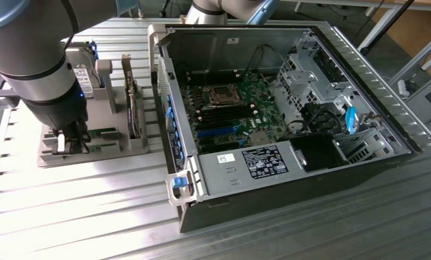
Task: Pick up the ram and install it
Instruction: 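Pick up the ram and move it above insertion slot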
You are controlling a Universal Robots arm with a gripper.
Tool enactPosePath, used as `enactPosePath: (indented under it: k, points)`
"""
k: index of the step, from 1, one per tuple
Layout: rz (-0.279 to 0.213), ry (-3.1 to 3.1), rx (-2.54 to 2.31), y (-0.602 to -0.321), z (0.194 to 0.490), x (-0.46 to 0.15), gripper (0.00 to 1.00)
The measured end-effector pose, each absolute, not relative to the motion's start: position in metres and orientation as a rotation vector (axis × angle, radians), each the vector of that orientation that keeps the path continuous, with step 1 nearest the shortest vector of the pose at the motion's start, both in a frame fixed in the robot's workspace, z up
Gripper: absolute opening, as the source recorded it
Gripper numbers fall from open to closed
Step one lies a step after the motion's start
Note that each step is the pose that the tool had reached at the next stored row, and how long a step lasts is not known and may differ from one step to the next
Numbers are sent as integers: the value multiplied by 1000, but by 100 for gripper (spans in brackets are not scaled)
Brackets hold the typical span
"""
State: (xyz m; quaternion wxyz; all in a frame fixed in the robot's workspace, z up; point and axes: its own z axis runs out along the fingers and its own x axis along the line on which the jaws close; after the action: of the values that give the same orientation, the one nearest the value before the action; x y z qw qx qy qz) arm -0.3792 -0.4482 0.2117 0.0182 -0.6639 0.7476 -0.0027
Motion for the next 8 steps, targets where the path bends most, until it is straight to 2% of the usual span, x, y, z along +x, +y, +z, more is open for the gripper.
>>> enactPosePath:
  k: [8]
  points:
    - [-9,2322,-2063,-444,208,-379,30]
